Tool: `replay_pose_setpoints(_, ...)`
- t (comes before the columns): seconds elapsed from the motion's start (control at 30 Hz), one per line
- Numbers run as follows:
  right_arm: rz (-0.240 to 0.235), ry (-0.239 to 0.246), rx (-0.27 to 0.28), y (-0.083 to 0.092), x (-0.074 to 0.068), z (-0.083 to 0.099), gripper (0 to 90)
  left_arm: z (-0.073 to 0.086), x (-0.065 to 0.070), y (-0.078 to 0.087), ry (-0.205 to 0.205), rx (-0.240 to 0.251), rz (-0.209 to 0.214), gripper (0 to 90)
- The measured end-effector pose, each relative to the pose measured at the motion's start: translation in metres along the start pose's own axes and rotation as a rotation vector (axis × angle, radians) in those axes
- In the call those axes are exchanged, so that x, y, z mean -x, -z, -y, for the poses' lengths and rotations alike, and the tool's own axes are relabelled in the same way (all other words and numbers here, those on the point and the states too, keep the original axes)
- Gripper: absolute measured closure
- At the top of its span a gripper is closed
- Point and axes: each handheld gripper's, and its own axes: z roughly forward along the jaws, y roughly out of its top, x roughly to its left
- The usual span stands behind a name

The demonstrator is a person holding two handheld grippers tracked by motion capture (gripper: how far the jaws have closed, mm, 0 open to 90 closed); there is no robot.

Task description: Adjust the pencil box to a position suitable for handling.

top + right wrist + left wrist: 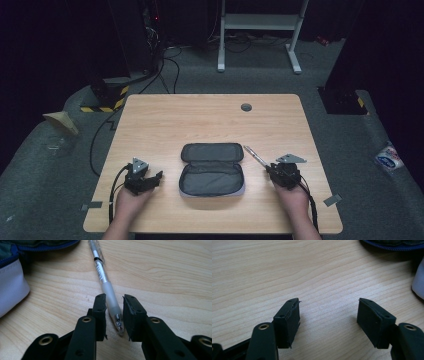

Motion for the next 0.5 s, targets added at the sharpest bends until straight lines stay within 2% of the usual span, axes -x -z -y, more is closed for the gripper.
replay_pose_setpoints(0.2, 0.013, 0.023, -0.008, 0.0015, -0.0036, 0.0010, 78.4, 0.0000, 0.0000, 0.0001, -0.001, -0.001, 0.000, 34.8)
replay_pose_setpoints(0.5, 0.027, 0.028, -0.001, 0.0081, -0.0094, 0.0084, 78.6, -0.0001, 0.0000, 0.0000, -0.002, 0.000, 0.001, 34.8)
